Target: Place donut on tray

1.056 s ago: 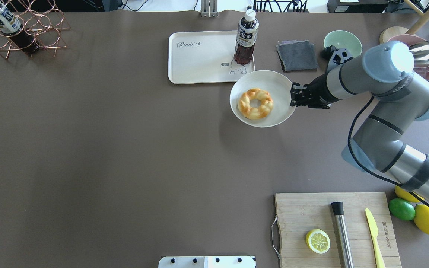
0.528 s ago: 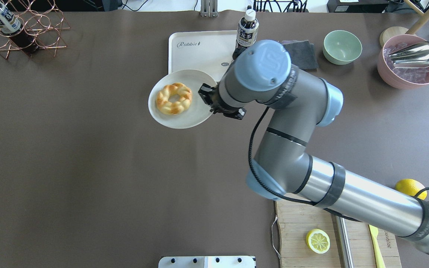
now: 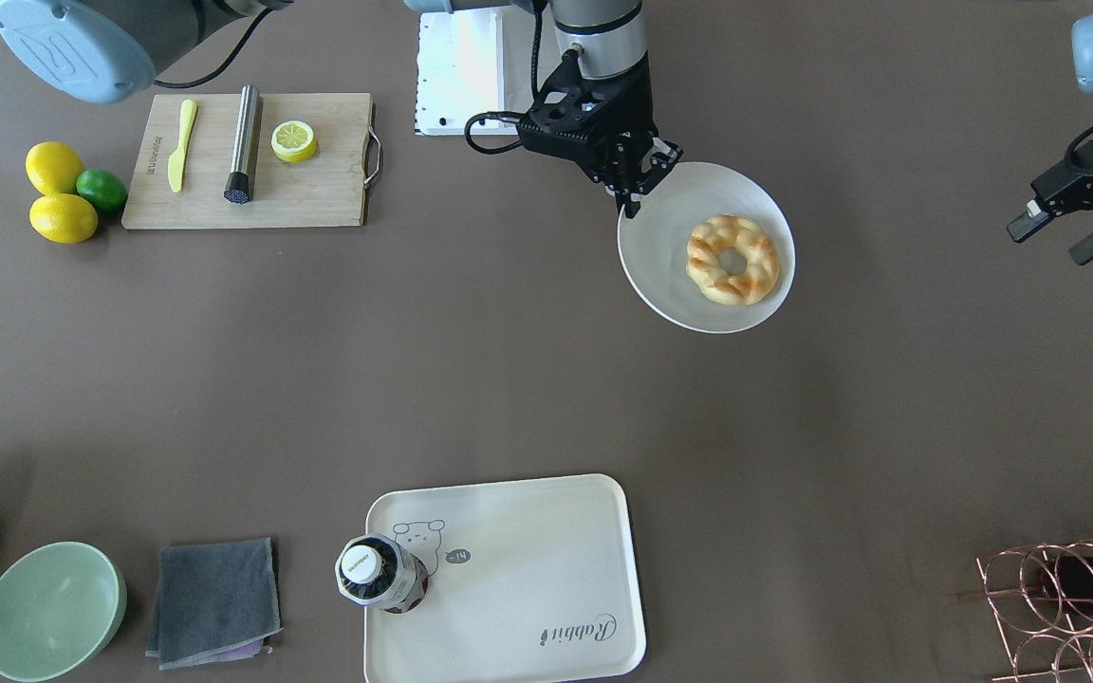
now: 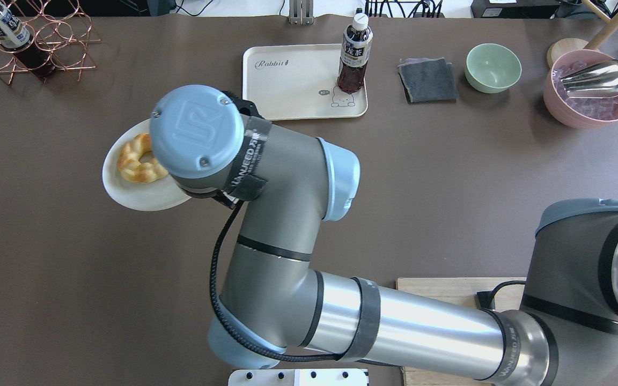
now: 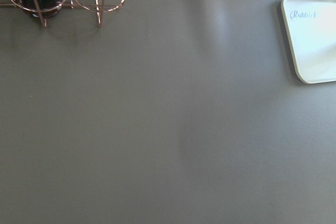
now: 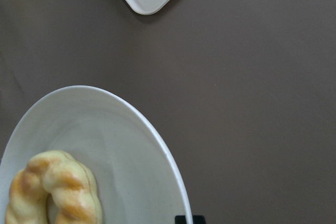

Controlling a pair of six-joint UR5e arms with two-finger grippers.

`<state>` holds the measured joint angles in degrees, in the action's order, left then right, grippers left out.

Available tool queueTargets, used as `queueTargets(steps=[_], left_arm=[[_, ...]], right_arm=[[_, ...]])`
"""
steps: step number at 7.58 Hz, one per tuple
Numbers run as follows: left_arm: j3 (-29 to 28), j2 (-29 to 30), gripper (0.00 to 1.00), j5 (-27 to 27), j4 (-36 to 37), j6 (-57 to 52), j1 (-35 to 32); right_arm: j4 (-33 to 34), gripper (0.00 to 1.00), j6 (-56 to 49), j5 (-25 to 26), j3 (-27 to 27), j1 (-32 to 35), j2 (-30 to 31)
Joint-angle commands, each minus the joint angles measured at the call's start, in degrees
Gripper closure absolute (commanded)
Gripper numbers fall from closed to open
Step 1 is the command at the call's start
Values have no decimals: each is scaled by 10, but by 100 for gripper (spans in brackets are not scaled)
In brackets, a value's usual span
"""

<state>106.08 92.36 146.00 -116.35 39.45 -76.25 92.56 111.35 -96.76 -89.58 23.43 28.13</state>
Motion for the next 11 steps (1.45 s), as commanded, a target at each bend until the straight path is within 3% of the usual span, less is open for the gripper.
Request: queueTargets(steps=[1,3,5,6,7,8,11], left_arm=[[1,-1,3,-1,-83,107,38],[6,-2,3,-1,-99,128,44],[12,-6,10,1,-99,128,45],[17,-10,41,3,-100,129,48],[27,-12,65,3,-99,147,58],[40,-14,77,0,-107,192,78],[40,-19,77,-4,-128,221,102]], right_arm=[[-1,100,61,88,75,-57,-80],[-41,100,86,174,81,-98,-77],[-96,100,128,220,127,-105,-78],[-100,100,129,227,133,-103,-78],[-100,100,128,229,133,-102,-79],[-100,100,128,229,133,-100,-82],[-99,100,129,228,132,-91,-92]])
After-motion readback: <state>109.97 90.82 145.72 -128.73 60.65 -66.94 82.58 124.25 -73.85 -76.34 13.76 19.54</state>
